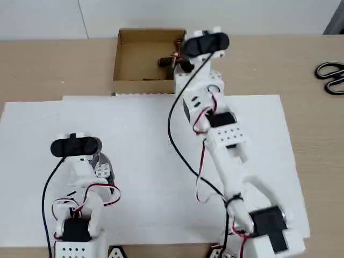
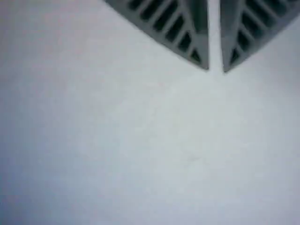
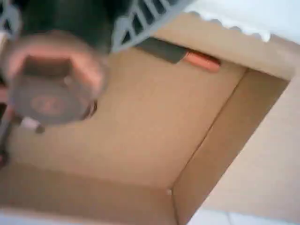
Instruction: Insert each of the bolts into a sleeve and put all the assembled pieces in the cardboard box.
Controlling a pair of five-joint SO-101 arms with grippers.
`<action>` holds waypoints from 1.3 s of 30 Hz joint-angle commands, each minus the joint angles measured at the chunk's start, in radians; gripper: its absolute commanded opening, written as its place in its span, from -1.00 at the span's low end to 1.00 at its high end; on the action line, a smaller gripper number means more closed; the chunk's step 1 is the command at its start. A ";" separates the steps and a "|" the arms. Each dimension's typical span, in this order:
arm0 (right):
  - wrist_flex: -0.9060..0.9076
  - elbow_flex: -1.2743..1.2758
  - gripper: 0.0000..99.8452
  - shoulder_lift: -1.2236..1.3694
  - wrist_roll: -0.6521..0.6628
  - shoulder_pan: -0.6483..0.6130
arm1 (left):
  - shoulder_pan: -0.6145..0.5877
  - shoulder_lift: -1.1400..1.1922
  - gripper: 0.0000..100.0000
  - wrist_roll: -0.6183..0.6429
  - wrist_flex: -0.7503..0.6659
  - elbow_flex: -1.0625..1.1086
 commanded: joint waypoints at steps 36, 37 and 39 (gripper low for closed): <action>0.016 -0.865 -0.96 0.461 0.060 -0.025 | 0.000 -0.002 -0.99 0.005 0.000 -0.033; 0.041 -0.865 -0.97 0.438 0.075 -0.025 | 0.000 -0.002 -0.99 0.005 0.000 -0.033; 0.099 -0.865 -1.00 0.400 0.100 -0.030 | 0.000 -0.002 -0.99 0.005 0.000 -0.033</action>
